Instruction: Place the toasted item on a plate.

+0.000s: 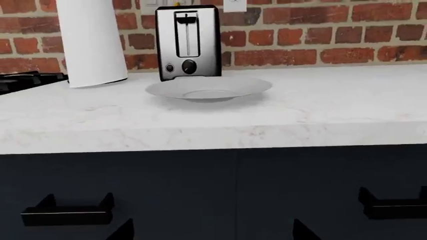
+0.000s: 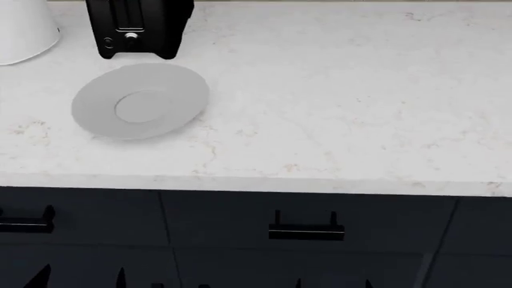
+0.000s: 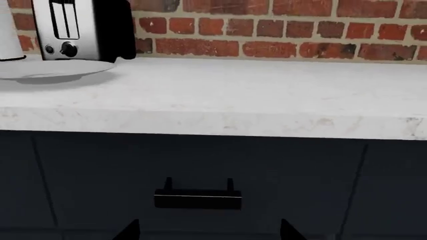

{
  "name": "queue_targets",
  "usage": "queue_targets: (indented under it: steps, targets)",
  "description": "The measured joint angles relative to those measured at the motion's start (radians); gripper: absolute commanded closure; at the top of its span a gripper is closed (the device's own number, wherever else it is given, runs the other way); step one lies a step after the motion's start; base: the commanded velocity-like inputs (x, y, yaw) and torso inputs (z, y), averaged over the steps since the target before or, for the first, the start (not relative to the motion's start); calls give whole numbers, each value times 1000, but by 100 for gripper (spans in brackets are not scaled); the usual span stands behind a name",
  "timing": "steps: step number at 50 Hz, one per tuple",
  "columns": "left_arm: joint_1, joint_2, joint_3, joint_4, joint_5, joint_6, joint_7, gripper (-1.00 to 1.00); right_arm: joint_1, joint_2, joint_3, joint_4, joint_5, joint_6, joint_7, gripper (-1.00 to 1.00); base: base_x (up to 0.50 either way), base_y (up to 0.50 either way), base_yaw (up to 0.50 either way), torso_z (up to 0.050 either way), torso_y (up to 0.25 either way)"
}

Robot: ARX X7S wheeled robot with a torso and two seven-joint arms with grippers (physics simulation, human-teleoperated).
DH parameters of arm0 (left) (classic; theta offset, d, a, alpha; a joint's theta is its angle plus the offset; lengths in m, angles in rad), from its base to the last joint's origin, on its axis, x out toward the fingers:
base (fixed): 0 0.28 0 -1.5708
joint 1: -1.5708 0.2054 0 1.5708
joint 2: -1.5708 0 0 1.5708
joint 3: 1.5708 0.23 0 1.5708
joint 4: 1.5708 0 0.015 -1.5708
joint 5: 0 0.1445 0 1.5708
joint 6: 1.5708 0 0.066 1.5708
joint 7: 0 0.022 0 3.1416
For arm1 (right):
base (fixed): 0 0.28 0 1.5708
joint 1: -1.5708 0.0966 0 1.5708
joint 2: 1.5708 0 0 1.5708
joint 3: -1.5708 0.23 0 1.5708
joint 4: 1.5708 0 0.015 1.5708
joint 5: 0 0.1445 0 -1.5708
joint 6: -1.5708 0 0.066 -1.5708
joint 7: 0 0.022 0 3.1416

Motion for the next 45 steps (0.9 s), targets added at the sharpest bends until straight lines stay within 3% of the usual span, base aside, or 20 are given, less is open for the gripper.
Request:
queue_targets:
  steps: [15, 45]
  targets:
    - [5, -25, 21, 43, -20, -21, -16, -100, 0, 17, -18, -29, 13, 12, 30, -100, 0, 0, 0, 50, 0]
    - [-47, -101, 14, 425, -83, -314, -48, -100, 106, 68, -62, -410, -9, 363, 81, -100, 0, 500, 0, 50, 0]
